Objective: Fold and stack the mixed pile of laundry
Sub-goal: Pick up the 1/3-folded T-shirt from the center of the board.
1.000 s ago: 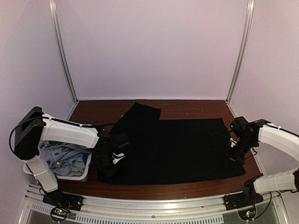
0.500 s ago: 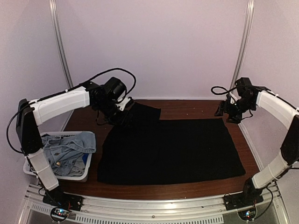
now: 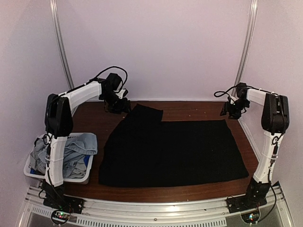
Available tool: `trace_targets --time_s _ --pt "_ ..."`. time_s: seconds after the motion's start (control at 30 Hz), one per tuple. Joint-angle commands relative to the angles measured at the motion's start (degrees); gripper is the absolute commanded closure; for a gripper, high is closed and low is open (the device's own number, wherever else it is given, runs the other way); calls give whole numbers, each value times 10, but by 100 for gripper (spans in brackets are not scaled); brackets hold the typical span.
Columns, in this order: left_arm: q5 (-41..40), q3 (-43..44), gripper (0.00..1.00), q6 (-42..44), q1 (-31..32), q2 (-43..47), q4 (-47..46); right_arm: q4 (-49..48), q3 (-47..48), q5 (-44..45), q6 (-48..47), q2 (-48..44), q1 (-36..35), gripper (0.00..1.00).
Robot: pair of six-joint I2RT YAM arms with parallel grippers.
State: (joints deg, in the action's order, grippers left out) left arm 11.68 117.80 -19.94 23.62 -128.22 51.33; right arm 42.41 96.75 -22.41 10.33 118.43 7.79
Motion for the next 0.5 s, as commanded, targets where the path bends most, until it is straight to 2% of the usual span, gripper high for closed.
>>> trace_targets --time_s 0.0,0.13,0.47 --pt "23 34 31 10 -2 -24 15 6 51 36 -35 41 4 40" --pt "24 30 32 10 -8 -32 15 29 97 64 -41 99 6 44" --pt "25 34 32 9 -14 -49 11 43 141 105 -35 169 6 59"
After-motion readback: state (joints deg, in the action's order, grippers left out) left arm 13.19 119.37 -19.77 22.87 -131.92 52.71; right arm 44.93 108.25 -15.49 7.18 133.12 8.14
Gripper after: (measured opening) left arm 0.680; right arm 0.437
